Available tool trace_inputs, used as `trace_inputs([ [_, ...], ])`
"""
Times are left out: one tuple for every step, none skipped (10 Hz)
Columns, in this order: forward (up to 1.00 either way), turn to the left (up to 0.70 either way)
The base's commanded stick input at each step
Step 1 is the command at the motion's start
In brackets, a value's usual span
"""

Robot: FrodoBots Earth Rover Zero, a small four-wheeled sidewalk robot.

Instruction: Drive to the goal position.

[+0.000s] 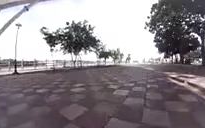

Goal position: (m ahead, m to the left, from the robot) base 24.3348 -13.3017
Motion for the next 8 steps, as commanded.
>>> trace_inputs([
  [0.70,-0.35],
  [0.70,-0.35],
  [0.70,-0.35],
  [0.70,-0.35],
  [0.70,-0.35],
  [0.70,-0.35],
  [0.70,-0.35],
  [0.70,-0.34],
])
